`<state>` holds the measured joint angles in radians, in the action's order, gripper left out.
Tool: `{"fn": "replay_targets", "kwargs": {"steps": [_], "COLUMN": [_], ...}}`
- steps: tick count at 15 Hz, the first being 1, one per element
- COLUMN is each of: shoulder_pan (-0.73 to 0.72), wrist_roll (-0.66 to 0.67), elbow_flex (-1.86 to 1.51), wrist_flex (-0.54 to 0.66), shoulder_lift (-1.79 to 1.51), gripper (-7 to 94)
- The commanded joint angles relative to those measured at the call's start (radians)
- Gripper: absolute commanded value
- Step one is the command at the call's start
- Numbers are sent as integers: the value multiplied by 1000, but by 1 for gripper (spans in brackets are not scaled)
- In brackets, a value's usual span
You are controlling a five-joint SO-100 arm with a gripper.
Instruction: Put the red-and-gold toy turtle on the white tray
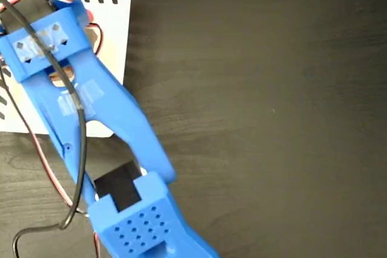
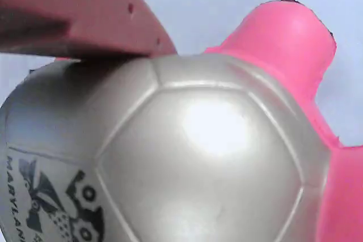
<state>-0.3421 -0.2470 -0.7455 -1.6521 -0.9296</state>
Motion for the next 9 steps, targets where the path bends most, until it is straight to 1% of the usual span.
{"fn": "replay_targets", "kwargs": {"steps": [1, 3, 4, 6, 8, 9], "shoulder_pan": [-11, -11, -11, -9, -8, -5], "wrist_roll": [-5, -2, 3, 6, 5, 6], "elbow_flex": [64, 64, 60, 57, 60, 58], "wrist_flex": [-5, -6, -9, -11, -29, -31], "shoulder_lift": [-37, -32, -32, -34, -37, -40], "gripper": [19, 27, 41, 56, 61, 61]}}
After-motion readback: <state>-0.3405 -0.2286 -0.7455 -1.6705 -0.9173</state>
